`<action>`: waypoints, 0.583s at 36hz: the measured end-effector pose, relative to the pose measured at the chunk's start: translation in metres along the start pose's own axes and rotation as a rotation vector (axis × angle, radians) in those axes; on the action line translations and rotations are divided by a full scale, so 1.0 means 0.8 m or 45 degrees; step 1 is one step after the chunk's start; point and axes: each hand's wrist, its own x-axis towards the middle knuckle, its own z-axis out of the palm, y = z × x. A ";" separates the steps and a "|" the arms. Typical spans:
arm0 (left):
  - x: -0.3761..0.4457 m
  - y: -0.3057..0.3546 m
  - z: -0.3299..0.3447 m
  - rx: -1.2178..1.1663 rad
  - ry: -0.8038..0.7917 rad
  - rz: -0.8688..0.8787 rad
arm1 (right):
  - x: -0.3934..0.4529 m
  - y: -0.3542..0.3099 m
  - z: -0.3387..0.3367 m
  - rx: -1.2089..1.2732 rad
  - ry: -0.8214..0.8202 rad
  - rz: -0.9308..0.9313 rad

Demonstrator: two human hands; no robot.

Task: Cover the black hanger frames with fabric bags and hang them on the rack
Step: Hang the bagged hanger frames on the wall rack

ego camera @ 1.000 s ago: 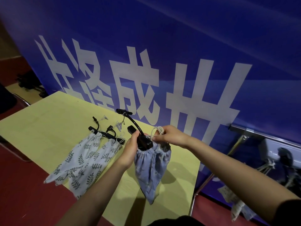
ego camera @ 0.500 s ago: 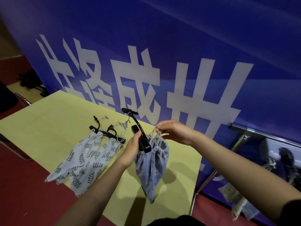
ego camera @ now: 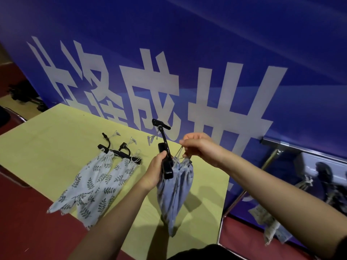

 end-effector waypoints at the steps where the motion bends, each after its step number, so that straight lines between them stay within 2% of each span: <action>1: -0.001 0.000 0.002 -0.008 -0.004 -0.010 | -0.003 0.001 0.000 0.007 0.026 -0.007; 6: -0.002 -0.004 0.008 -0.069 -0.087 -0.047 | -0.022 0.003 -0.003 0.169 0.027 -0.005; 11: 0.005 -0.013 0.016 -0.177 -0.137 -0.081 | -0.045 0.000 -0.003 0.275 0.023 -0.100; 16: 0.008 -0.012 0.040 -0.134 -0.184 -0.101 | -0.068 0.006 -0.021 0.399 0.140 -0.122; 21: -0.001 -0.006 0.083 -0.015 -0.262 -0.087 | -0.100 -0.004 -0.053 0.405 0.050 -0.111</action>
